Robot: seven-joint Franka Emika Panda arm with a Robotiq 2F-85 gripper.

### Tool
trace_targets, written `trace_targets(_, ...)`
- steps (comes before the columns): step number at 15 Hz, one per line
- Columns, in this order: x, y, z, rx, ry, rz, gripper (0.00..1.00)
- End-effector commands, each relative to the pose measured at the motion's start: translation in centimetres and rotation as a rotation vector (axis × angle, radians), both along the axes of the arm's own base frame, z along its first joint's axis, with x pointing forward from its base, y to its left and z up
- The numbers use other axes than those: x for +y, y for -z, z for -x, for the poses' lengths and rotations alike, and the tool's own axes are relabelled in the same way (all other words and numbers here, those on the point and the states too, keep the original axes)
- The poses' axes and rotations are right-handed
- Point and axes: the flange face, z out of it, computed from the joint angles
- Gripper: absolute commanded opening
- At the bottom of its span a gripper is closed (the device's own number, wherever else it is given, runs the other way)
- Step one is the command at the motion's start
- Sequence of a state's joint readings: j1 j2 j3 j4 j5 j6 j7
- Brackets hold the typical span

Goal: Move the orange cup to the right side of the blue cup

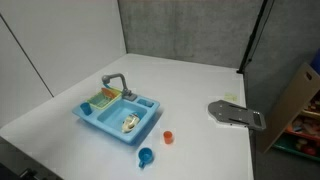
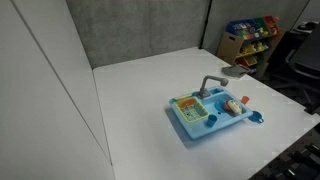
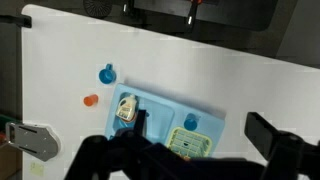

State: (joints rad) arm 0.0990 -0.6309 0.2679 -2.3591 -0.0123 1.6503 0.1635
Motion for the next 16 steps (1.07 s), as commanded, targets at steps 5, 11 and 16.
trace_targets(5, 0.0, -0.1, 0.0, -0.001, 0.000, 0.000, 1.00)
trace_targets(11, -0.1, -2.4, -1.4, -0.018, 0.042, -0.013, 1.00)
trace_targets(16, -2.2, -4.5, -4.3, -0.039, 0.139, -0.055, 1.00)
